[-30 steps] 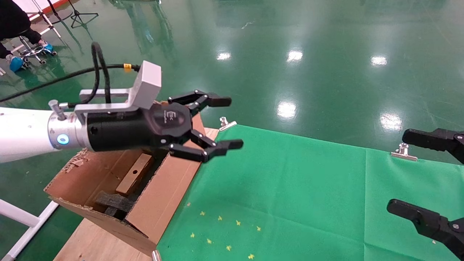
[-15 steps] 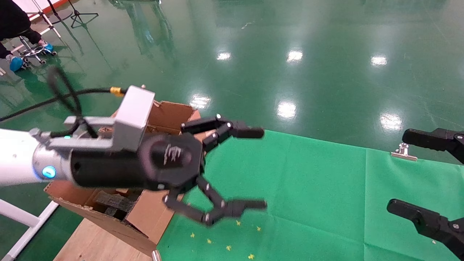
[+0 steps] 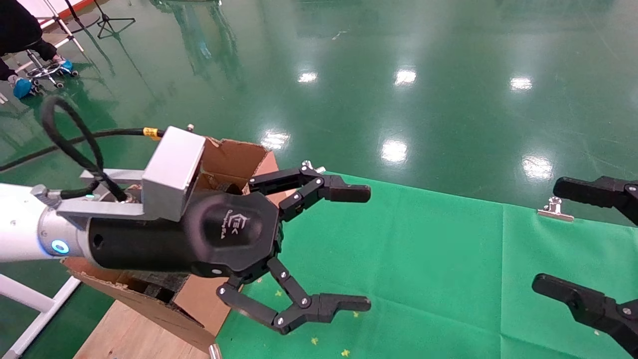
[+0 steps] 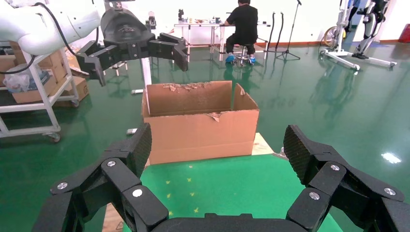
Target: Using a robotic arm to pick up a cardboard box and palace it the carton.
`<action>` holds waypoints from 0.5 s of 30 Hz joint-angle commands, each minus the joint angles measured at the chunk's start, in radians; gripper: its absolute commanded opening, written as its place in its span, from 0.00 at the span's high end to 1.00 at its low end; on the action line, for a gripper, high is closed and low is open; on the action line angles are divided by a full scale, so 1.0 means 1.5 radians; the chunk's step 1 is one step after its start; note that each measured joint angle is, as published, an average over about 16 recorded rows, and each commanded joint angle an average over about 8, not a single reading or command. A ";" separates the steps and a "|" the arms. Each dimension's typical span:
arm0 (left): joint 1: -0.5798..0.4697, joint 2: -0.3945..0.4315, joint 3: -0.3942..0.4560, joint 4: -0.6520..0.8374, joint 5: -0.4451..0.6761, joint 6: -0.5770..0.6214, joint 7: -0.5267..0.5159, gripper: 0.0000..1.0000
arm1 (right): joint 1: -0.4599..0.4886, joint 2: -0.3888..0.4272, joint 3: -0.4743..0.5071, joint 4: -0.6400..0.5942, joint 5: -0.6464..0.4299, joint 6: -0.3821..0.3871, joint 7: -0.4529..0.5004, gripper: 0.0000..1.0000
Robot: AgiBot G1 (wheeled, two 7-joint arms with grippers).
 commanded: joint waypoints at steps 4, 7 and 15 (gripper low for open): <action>-0.004 0.000 0.001 0.005 0.005 -0.001 0.000 0.00 | 0.000 0.000 0.000 0.000 0.000 0.000 0.000 0.00; -0.005 0.001 0.001 0.008 0.007 -0.002 0.000 0.00 | 0.000 0.000 0.000 0.000 0.000 0.000 0.000 0.00; -0.008 0.001 0.002 0.011 0.011 -0.003 0.000 0.00 | 0.000 0.000 0.000 0.000 0.000 0.000 0.000 0.00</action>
